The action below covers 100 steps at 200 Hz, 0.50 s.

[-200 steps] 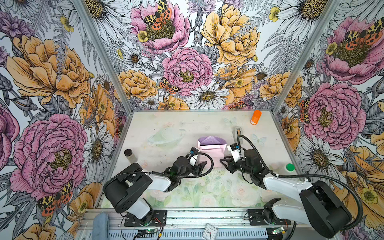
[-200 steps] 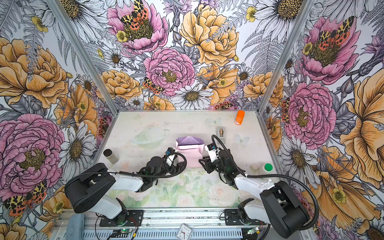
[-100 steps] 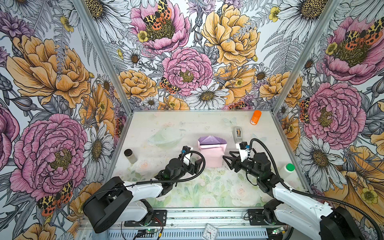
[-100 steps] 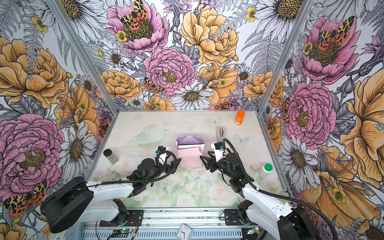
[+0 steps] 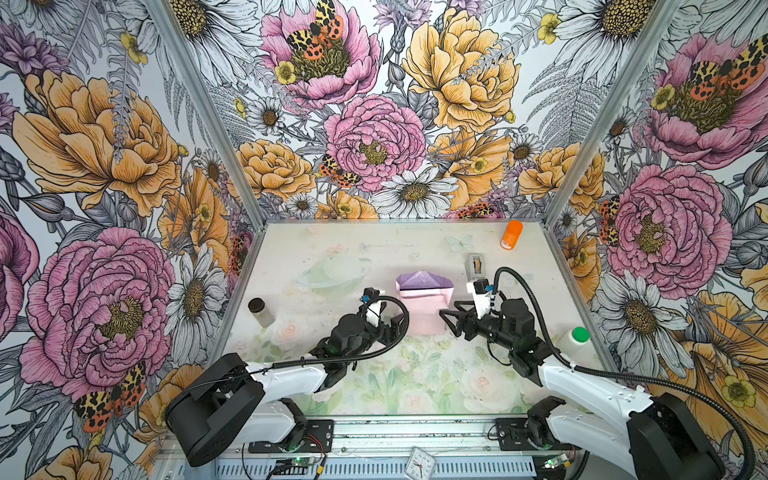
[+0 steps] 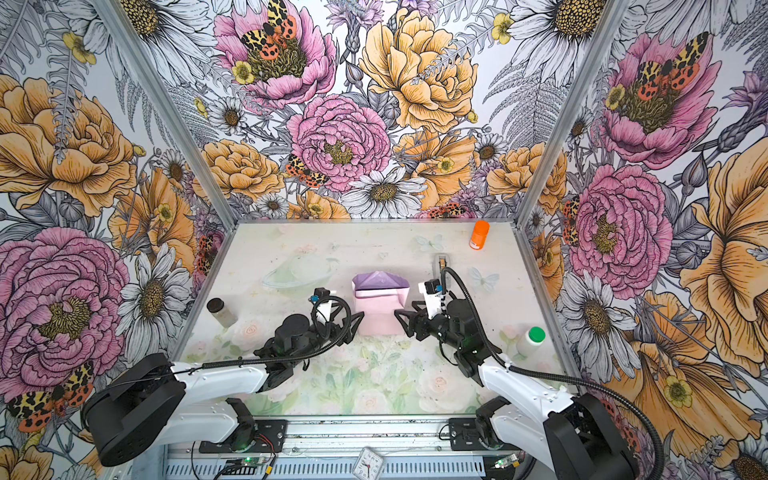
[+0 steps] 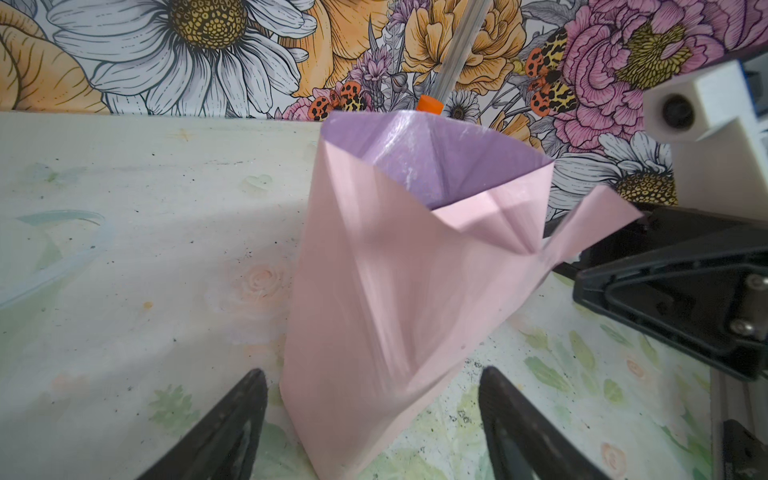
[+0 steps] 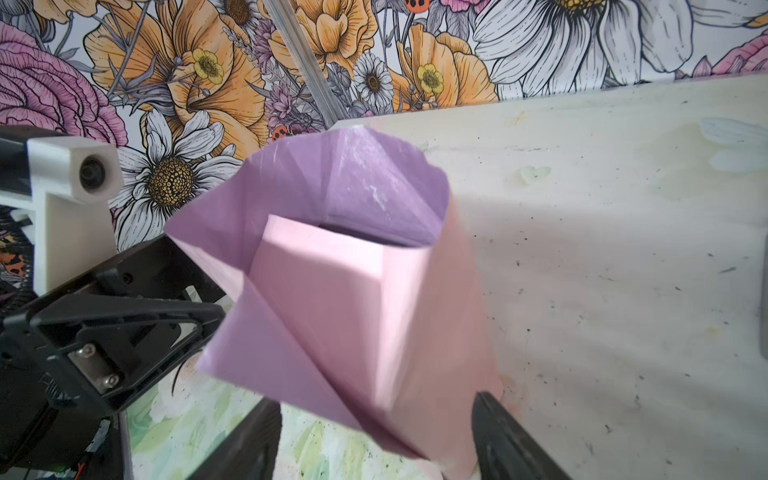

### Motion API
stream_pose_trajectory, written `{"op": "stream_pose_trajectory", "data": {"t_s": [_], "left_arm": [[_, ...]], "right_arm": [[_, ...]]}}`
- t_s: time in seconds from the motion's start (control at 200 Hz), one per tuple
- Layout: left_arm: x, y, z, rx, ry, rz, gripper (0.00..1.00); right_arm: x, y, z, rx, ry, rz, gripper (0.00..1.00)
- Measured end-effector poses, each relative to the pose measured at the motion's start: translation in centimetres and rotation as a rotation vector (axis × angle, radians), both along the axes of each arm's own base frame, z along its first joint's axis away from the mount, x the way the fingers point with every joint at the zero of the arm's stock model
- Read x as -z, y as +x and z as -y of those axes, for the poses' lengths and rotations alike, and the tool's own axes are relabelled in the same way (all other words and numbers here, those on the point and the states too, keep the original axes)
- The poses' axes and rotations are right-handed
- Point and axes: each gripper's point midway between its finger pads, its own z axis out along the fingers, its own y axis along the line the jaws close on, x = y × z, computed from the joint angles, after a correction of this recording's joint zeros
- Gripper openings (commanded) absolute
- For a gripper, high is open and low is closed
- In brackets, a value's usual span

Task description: Wrap the gift box in paper

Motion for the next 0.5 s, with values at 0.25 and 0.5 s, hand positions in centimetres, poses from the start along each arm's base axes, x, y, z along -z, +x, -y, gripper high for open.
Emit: {"op": "stream_pose_trajectory", "data": {"t_s": [0.25,0.5], "left_arm": [[-1.5,1.5,1.4,-0.004,-0.014,0.01,0.82],[-0.8,3.6,1.9,-0.04,0.02,-0.047,0.82]], "right_arm": [[-1.0,1.7,-0.6,0.012,0.008,0.001,0.74],[-1.2,3.3,-0.5,0.062,-0.016,-0.009,0.73]]}}
